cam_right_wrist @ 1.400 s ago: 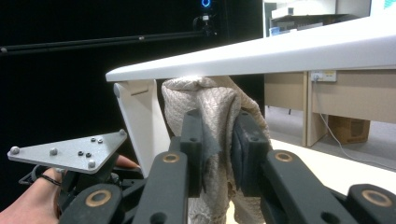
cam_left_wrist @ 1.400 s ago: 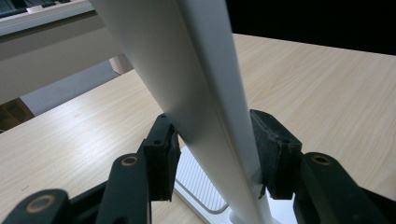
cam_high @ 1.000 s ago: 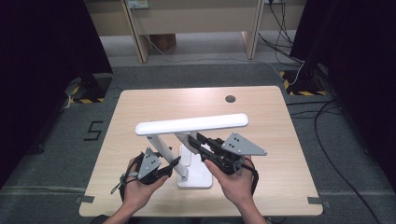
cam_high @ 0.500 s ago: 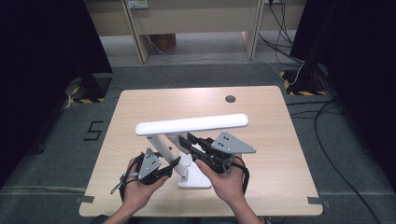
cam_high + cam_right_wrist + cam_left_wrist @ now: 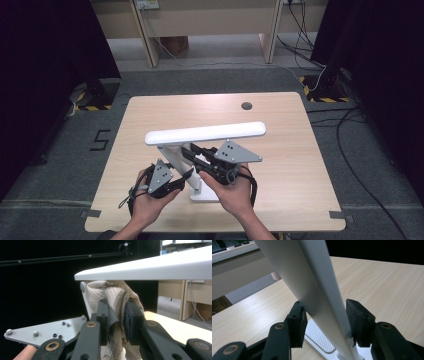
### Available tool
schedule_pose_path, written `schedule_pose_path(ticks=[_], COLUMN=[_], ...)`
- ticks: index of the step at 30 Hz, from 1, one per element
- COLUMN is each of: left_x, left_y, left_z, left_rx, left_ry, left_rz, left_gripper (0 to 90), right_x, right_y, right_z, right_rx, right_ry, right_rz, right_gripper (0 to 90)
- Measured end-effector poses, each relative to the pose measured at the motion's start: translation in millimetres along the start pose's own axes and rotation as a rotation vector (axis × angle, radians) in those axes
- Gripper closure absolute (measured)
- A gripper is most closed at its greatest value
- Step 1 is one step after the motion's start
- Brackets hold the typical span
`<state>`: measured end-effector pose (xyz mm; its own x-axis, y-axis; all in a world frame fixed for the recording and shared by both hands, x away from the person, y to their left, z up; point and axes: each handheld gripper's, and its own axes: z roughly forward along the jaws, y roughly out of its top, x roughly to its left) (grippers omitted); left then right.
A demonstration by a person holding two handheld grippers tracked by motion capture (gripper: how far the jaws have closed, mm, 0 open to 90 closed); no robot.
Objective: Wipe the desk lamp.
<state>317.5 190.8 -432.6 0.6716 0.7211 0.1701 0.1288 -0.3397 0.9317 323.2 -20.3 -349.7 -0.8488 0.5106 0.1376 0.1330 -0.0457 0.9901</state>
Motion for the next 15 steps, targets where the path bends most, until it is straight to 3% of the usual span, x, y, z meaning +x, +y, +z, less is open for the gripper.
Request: schedule_pose_path(ticks=[4, 5, 6, 15], left_x=[-0.4, -0.1, 0.1, -0.8], left_y=[-1.0, -1.2, -1.4, -2.4], left_z=[0.1, 0.0, -0.1, -0.1], left_rx=[-0.006, -0.004, -0.005, -0.008], left_ry=[0.002, 0.002, 0.002, 0.001], left_rz=[0.003, 0.006, 0.008, 0.014], left_gripper=[50.8, 50.6, 50.3, 48.7], right_x=[0.1, 1.9, 0.4, 1.1], right_y=[-0.3, -0.6, -0.6, -3.8], right_z=[3.3, 3.6, 4.4, 10.2], right_rx=[0.002, 0.013, 0.012, 0.026], right_ry=[0.000, 0.005, 0.003, 0.026], right_rz=[0.001, 0.025, 0.002, 0.011], right_gripper=[76.5, 76.4, 76.4, 76.4])
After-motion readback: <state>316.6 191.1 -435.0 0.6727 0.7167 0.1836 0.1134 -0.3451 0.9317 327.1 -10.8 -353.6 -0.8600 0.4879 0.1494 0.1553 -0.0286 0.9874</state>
